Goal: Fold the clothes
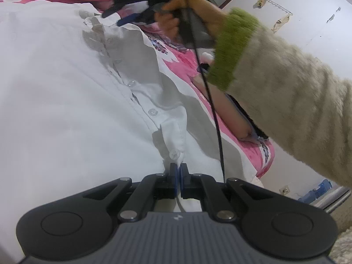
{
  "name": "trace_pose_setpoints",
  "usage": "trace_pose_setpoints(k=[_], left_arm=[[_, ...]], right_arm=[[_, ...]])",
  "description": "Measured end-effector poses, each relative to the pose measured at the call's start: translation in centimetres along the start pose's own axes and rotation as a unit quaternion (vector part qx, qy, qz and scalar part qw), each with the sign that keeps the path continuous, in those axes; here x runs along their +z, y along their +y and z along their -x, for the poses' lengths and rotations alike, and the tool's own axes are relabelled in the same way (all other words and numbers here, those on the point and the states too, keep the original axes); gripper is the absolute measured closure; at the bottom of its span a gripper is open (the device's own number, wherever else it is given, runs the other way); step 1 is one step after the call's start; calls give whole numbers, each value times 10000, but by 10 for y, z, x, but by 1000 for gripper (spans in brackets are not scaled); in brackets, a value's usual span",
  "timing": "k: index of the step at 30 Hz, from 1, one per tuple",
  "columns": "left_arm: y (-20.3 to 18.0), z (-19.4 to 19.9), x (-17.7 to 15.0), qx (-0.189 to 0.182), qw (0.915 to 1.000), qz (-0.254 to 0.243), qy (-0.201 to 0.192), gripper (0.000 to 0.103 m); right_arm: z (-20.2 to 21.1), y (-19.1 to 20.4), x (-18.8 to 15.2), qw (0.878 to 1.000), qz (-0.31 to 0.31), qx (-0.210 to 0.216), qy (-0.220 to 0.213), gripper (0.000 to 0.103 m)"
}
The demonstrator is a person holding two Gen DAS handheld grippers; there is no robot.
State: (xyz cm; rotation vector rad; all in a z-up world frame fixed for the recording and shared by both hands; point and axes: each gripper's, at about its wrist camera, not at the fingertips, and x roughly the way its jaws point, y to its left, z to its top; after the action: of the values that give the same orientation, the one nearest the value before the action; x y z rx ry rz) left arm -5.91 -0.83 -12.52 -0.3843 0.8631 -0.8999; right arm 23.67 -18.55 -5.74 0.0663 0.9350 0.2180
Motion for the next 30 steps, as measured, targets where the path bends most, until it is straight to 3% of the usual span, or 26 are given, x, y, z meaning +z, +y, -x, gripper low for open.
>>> trace_pose_setpoints(k=[4, 9, 11, 12, 14, 16, 19, 22, 25, 30], left_arm=[[0, 0, 1, -62, 10000, 10, -11, 100], [1, 0, 1, -107, 9999, 3, -11, 100], [1, 1, 1, -103, 9999, 12, -20, 100], [1, 2, 1, -94, 9999, 19, -33, 100], [2, 3, 0, -78, 9999, 71, -73, 100], [3, 5, 1, -145, 9996, 189, -132, 100], [6, 10, 2, -374, 9982, 394, -247, 100], [8, 10, 3, -551, 9963, 598, -291, 101], [13, 6, -2, -461, 9964, 691, -184, 101], [17, 4, -7, -450, 9950, 886, -57, 101]], right_arm=[[-17, 19, 0, 9965, 750, -285, 239, 59], [-26, 38, -14, 9800, 1770, -858, 290, 61], [-30, 39, -15, 9752, 1933, -1033, 297, 73], [-33, 39, -15, 9735, 1973, -1112, 303, 94], [-35, 34, -13, 9754, 1851, -1177, 230, 100], [-29, 27, -8, 9824, 1521, -1085, 6, 101], [-6, 11, 3, 9944, 697, -547, -571, 101], [11, 4, 12, 9945, 260, -52, -1013, 101], [3, 11, 14, 9943, 362, 60, -1003, 101], [-35, 28, 4, 9956, 719, -33, -602, 101]])
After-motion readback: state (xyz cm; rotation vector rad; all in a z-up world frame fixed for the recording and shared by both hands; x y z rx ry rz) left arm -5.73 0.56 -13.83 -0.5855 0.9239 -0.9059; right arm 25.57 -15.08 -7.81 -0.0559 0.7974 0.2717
